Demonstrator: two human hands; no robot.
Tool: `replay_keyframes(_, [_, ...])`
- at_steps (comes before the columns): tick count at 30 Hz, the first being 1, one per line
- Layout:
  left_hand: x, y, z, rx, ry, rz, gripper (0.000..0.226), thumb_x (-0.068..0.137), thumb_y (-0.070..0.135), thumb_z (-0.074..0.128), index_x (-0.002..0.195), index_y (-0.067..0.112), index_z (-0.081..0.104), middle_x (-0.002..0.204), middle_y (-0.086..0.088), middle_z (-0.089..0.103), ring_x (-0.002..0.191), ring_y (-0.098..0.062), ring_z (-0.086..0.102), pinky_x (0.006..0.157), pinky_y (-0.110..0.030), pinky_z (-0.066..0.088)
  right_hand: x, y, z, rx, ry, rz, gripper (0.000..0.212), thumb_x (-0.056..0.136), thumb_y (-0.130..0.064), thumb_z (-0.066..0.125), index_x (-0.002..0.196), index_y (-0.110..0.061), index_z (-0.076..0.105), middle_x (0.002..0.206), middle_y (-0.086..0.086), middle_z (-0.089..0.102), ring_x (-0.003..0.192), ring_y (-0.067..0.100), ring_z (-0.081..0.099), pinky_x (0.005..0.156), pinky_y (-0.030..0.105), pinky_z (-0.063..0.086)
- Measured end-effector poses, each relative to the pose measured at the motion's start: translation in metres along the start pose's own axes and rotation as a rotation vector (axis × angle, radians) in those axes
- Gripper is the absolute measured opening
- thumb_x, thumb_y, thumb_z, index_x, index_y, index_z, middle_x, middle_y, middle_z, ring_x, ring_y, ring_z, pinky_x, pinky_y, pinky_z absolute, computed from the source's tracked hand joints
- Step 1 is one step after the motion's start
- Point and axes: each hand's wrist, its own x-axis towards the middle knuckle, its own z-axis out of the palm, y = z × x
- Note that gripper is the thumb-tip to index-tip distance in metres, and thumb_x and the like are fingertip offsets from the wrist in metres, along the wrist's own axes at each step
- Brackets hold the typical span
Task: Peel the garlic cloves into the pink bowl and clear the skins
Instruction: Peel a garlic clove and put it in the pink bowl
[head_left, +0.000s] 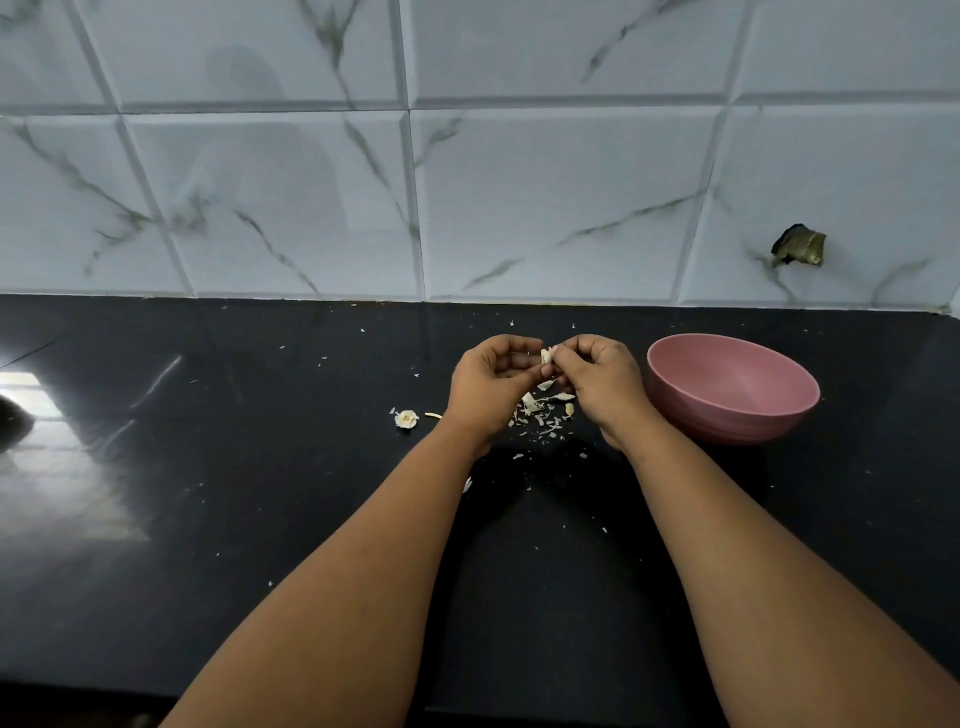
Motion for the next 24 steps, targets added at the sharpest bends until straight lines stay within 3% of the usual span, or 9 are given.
replay_keyframes(5, [0.001, 0.0, 0.001, -0.089, 0.012, -0.01, 0.027, 0.085, 0.0, 0.072, 0.109, 0.01, 0.068, 0.096, -0.019, 0.071, 0.098, -0.034, 0.07, 0.094, -0.04, 0.055, 0.003, 0.002, 0.002, 0.013, 0.012, 0.041, 0.022, 0.089, -0.014, 0.057, 0.068, -0.018, 0.064, 0.062, 0.001, 0.063, 0.06, 0.015, 0.06, 0.065, 0.039, 0.05])
replay_keyframes(9, [0.002, 0.0, 0.0, -0.172, 0.031, -0.029, 0.025, 0.089, -0.001, 0.068, 0.112, 0.006, 0.065, 0.092, -0.011, 0.07, 0.091, -0.024, 0.071, 0.075, -0.025, 0.055, 0.002, 0.001, 0.003, 0.003, 0.028, 0.052, 0.025, 0.092, -0.016, 0.051, 0.069, -0.02, 0.061, 0.061, -0.006, 0.057, 0.047, 0.0, 0.052, 0.058, 0.028, 0.043])
replay_keyframes(16, [0.006, 0.002, -0.004, -0.298, 0.062, -0.074, 0.026, 0.094, -0.011, 0.052, 0.115, 0.002, 0.06, 0.1, -0.013, 0.069, 0.09, -0.017, 0.07, 0.09, -0.026, 0.054, 0.005, -0.002, -0.003, 0.048, 0.054, 0.068, 0.035, 0.097, -0.02, 0.047, 0.066, -0.016, 0.062, 0.061, -0.001, 0.059, 0.048, 0.007, 0.05, 0.049, 0.02, 0.041])
replay_keyframes(18, [0.006, 0.002, -0.004, -0.315, 0.056, -0.083, 0.028, 0.094, -0.013, 0.05, 0.118, 0.0, 0.059, 0.101, -0.014, 0.068, 0.09, -0.018, 0.07, 0.089, -0.024, 0.055, 0.004, 0.0, -0.004, -0.038, 0.054, 0.017, 0.036, 0.098, -0.026, 0.053, 0.067, -0.015, 0.067, 0.064, 0.001, 0.065, 0.048, 0.005, 0.054, 0.051, 0.016, 0.044])
replay_keyframes(21, [0.005, 0.002, -0.003, -0.33, 0.056, -0.093, 0.029, 0.095, -0.014, 0.049, 0.119, -0.001, 0.058, 0.101, -0.014, 0.067, 0.088, -0.016, 0.07, 0.082, -0.021, 0.056, 0.001, 0.004, -0.008, -0.282, 0.051, -0.094, 0.02, 0.082, -0.03, 0.075, 0.066, -0.019, 0.073, 0.063, -0.002, 0.07, 0.053, 0.004, 0.056, 0.054, 0.017, 0.045])
replay_keyframes(24, [0.005, 0.002, -0.003, -0.339, 0.057, -0.09, 0.027, 0.096, -0.012, 0.049, 0.119, -0.002, 0.059, 0.101, -0.015, 0.067, 0.088, -0.016, 0.07, 0.082, -0.023, 0.056, 0.0, 0.004, -0.01, -0.284, 0.057, -0.115, 0.017, 0.069, -0.025, 0.087, 0.065, -0.018, 0.071, 0.063, 0.002, 0.068, 0.052, 0.005, 0.054, 0.051, 0.02, 0.044])
